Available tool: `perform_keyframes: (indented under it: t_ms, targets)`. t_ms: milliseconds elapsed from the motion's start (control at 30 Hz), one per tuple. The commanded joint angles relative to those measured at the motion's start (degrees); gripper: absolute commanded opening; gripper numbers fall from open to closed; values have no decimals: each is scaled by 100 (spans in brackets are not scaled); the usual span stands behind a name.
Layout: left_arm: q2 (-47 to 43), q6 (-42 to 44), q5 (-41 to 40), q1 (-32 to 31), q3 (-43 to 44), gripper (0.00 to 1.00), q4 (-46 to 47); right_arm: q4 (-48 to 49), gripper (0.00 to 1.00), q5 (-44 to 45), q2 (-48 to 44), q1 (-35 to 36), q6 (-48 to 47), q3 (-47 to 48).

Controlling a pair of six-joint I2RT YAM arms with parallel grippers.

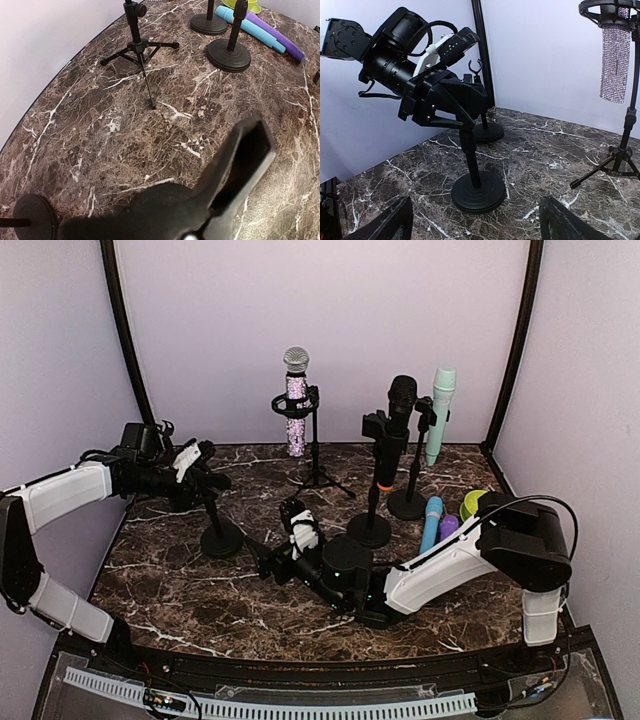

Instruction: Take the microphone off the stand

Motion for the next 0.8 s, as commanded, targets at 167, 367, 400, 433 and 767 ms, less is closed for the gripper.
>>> perform_keyframes:
  t_ms: [167,367,400,433,767]
  targets:
    - [56,282,-410,5,57,22,249,34,87,46,-107,-15,76,3]
    - [268,408,-622,549,367,20,138,59,87,55,-87,-14,97,-24]
    - [325,431,-610,708,455,20,127,67,87,51,-86,-16,94,-29]
    - [340,473,-610,853,501,20,135,75,87,55,-91,-16,94,-35]
    - [358,803,-719,1730,705,20,-127,134,87,68,-94,-25,94,-72]
